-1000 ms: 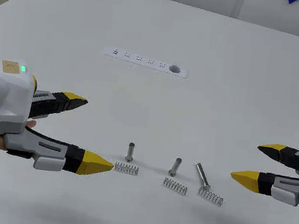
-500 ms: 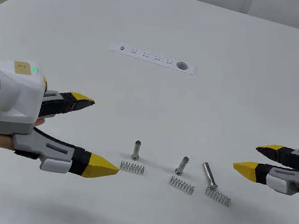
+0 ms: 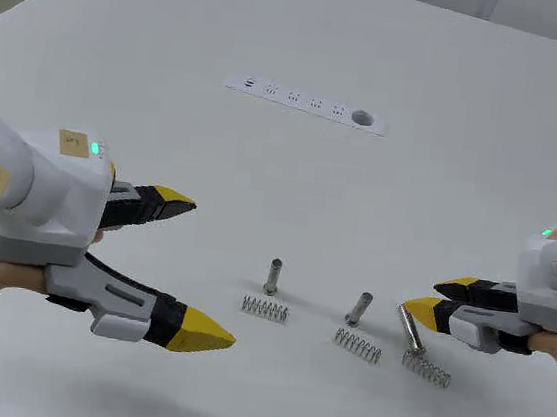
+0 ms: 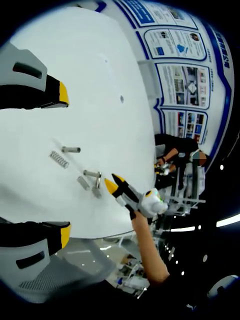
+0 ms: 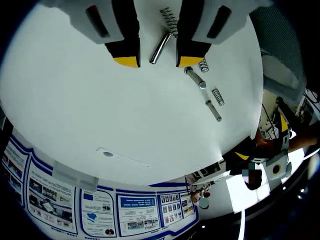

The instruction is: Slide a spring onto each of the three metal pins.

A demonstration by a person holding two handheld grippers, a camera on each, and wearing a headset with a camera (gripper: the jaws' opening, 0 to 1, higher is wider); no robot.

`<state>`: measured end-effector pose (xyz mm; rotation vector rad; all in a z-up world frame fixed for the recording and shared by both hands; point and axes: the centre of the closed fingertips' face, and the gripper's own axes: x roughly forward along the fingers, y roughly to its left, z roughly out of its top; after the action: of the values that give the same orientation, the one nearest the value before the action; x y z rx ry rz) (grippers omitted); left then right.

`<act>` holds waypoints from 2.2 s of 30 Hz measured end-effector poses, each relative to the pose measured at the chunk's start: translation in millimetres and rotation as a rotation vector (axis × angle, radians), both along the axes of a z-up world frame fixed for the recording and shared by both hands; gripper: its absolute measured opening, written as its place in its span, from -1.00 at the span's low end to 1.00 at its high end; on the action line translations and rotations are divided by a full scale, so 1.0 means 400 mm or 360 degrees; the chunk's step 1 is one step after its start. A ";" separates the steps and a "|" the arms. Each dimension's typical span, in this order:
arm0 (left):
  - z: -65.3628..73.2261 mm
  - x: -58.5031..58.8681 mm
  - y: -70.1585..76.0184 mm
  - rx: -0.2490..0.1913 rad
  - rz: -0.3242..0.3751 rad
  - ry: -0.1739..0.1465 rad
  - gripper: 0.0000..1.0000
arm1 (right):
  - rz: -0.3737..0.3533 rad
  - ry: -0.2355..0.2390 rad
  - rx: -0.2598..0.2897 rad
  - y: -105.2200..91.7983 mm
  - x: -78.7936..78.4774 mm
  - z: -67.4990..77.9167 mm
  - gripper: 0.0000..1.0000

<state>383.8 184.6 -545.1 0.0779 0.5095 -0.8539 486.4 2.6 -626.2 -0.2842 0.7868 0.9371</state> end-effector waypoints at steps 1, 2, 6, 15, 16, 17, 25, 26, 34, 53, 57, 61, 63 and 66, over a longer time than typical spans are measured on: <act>0.001 -0.001 0.000 -0.0005 0.0002 0.0003 0.91 | -0.0011 0.0033 -0.0008 0.002 -0.002 -0.012 -0.43; 0.002 -0.002 0.001 -0.0007 0.0002 0.0003 0.91 | -0.0032 0.0055 -0.0013 0.002 -0.002 -0.020 -0.44; 0.002 -0.007 0.002 -0.0004 0.0000 0.0001 0.91 | -0.0097 0.0111 -0.0049 0.001 0.006 -0.054 -0.48; -0.003 -0.009 0.010 -0.0010 0.0012 0.0011 0.90 | -0.0208 0.0162 -0.0121 0.002 0.024 -0.081 -0.65; -0.004 -0.009 0.010 -0.0009 0.0013 0.0012 0.90 | -0.0194 0.0163 -0.0160 0.001 0.022 -0.088 -0.66; -0.005 -0.009 0.010 -0.0008 0.0015 0.0011 0.90 | -0.0176 0.0160 -0.0189 0.000 0.020 -0.092 -0.66; -0.007 -0.007 0.005 -0.0011 0.0016 -0.0001 0.88 | -0.0160 0.0132 -0.0267 -0.006 0.017 -0.098 -0.71; -0.009 -0.008 0.004 -0.0010 0.0013 0.0003 0.88 | -0.0156 0.0119 -0.0283 -0.010 0.021 -0.100 -0.74; -0.007 -0.012 -0.001 -0.0013 0.0013 -0.0002 0.88 | -0.0080 0.0078 -0.0359 -0.005 0.022 -0.105 -0.79; 0.021 -0.016 0.016 -0.0013 0.0034 -0.0028 0.86 | -0.0218 0.0157 -0.0148 -0.012 0.013 -0.071 -0.83; 0.020 -0.017 0.008 -0.0009 0.0020 -0.0026 0.86 | -0.0244 0.0140 -0.0102 -0.016 0.019 -0.056 -0.83; 0.022 -0.016 -0.001 -0.0021 0.0012 -0.0025 0.86 | -0.0254 0.0104 -0.0065 -0.022 0.014 -0.036 -0.83; 0.027 -0.015 -0.006 -0.0033 0.0011 -0.0029 0.86 | -0.0247 0.0070 -0.0077 -0.029 0.012 -0.033 -0.83; 0.036 -0.014 -0.012 -0.0045 0.0009 -0.0039 0.86 | -0.0221 0.0026 -0.0085 -0.036 0.011 -0.030 -0.83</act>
<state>378.3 179.7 -530.7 0.0607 0.4746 -0.8536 491.0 -11.6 -638.2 -0.2652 0.8368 0.7897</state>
